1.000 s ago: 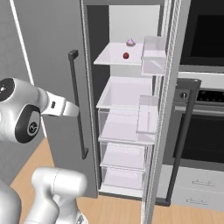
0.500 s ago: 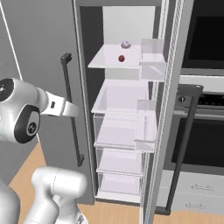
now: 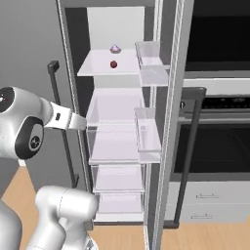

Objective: Take the strawberry from the fridge and place it on top of the pancake, located on the dining counter.

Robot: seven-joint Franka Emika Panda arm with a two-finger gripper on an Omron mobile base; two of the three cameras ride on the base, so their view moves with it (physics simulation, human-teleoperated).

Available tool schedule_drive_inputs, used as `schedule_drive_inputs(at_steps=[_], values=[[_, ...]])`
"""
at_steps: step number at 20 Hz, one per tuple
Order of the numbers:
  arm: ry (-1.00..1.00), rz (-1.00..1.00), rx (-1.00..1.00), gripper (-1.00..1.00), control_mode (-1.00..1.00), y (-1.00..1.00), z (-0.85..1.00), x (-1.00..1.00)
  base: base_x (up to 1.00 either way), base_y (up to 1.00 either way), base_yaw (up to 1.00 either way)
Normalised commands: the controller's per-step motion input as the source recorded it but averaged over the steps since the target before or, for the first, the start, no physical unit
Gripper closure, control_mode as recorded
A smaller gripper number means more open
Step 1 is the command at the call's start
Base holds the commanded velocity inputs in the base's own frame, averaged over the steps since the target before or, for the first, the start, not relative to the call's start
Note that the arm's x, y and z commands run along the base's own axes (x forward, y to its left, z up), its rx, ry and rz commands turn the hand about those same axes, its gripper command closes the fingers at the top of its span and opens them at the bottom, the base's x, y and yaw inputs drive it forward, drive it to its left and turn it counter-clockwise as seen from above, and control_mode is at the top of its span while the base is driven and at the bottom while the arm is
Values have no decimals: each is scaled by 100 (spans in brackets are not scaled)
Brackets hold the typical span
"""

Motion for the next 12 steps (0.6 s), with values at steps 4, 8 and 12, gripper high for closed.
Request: schedule_drive_inputs(at_steps=[4, 8, 12], values=[[0, 0, 0, -100, 100, 0, 0, 0, 33, 4, -25], [0, 0, 0, -100, 100, 0, 0, 0, 67, 11, -21], [0, 0, 0, -100, 100, 0, 0, 0, 61, 6, -19]])
